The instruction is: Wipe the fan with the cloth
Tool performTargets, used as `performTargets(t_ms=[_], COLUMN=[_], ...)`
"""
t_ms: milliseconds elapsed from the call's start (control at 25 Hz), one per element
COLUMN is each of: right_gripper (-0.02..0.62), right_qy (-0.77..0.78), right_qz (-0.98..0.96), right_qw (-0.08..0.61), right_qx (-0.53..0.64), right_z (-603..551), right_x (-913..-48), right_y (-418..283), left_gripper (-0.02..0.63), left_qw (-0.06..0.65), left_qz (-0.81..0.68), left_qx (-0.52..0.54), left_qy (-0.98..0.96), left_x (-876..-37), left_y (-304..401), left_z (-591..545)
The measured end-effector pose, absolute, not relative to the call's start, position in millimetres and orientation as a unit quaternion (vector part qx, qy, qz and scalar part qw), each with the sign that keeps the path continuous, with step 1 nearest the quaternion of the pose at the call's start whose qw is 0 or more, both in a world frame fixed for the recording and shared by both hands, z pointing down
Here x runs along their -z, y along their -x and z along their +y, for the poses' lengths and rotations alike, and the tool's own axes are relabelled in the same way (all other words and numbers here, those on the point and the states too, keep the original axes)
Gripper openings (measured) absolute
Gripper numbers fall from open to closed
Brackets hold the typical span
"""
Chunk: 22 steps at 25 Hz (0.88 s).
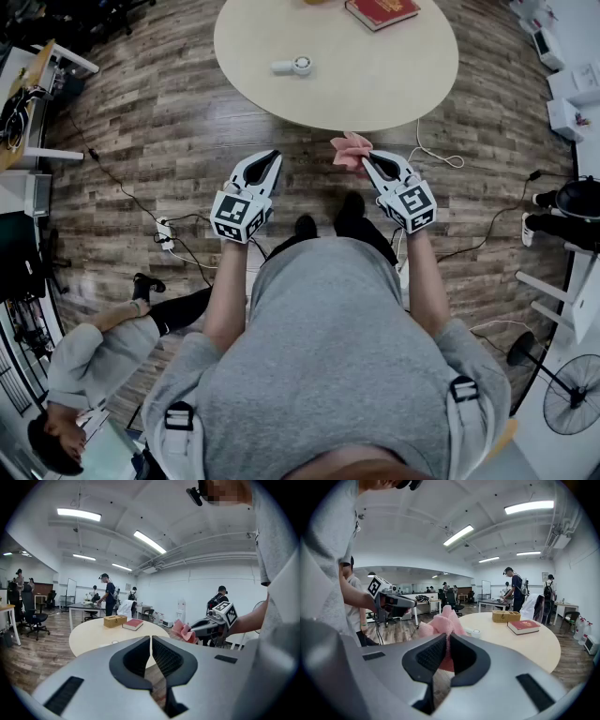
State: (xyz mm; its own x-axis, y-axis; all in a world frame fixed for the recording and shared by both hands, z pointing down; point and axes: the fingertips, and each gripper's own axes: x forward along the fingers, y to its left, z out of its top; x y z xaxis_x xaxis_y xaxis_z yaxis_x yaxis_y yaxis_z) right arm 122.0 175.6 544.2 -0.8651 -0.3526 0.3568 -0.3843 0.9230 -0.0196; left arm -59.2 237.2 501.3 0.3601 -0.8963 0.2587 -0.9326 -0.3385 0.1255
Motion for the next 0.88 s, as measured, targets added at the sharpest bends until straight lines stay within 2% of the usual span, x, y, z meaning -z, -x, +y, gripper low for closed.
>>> performTargets(t_ms=[880], right_gripper=[0.029], right_qy=[-0.207], right_qz=[-0.962], right_qw=[0.168], right_qx=[-0.060], right_z=[177], right_x=[-548], right_y=[-111], left_gripper=[0.031], left_qw=[0.130], left_qz=[-0.550], left_qx=[-0.073], left_qy=[-0.821], left_x=[-511], left_y=[77], left_z=[239])
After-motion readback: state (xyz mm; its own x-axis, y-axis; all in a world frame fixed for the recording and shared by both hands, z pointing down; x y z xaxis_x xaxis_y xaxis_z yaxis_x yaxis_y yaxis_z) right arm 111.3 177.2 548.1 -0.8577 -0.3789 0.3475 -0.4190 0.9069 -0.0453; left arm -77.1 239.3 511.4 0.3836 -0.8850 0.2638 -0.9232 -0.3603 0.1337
